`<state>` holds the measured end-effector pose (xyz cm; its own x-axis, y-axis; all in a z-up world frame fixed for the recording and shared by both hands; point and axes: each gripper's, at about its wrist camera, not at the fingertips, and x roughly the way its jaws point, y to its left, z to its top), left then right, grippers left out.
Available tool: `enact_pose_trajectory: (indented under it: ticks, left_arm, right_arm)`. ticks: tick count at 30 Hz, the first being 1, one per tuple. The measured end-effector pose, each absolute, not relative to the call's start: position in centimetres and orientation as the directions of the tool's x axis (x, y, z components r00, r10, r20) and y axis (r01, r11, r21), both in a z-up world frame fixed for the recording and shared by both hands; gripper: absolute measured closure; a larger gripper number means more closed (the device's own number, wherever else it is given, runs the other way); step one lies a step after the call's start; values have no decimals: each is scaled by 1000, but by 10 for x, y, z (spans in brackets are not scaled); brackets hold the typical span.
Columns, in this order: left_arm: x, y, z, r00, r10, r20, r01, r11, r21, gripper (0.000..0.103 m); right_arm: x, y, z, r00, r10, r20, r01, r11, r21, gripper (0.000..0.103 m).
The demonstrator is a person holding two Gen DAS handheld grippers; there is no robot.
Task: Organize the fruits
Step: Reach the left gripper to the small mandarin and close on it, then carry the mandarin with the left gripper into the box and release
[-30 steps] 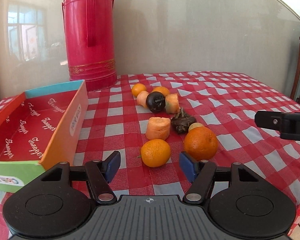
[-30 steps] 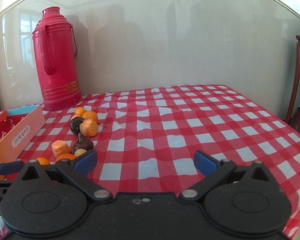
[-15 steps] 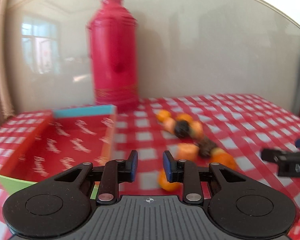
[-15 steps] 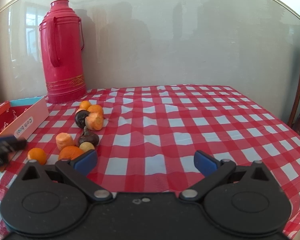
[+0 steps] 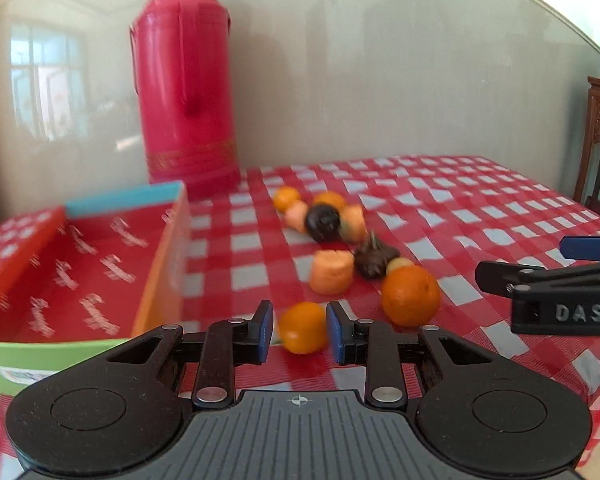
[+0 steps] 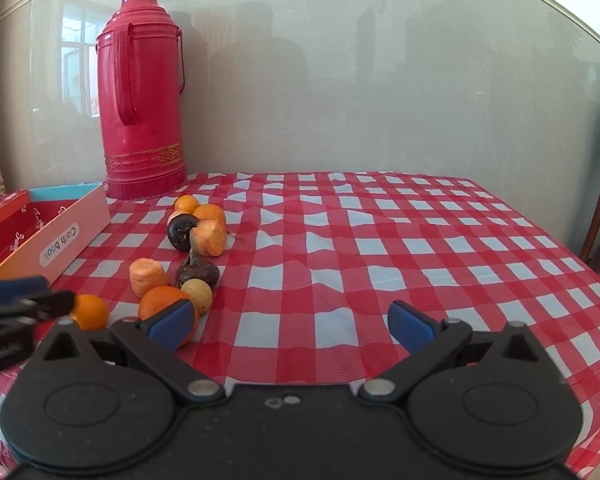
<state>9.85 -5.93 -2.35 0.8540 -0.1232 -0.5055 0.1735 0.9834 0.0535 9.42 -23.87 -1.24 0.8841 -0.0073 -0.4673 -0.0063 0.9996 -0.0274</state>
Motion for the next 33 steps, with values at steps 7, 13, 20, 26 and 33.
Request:
enact_pose_trajectory:
  ticks: [7,13,20,26,33]
  left_arm:
    - [110,-63,-37,835,-75,-545,127,990,58,65]
    - [114,-67,-43,838,-58,-542,127,988,91,65]
    - [112,-62,-39,850,-62,-524,123,989,82,72]
    - [94,-48,-11,907,-44,-420,88,992,87,72]
    - [77,1,14,935,50,-352,-22,996,82,72]
  right_arm:
    - [94,-252,-12,883,-19,-469,18,1000,-6,6]
    - [93,-250,-11,888,-8,-460,7,1000,-5,6]
    - [93,-251,-12,885,-11,-466,10,1000,-3,6]
    - [94,-248,-12,885,-4,-465,4,1000,-1,6]
    - [94,-231,-10,886,29,-463,-33,999,-1,6]
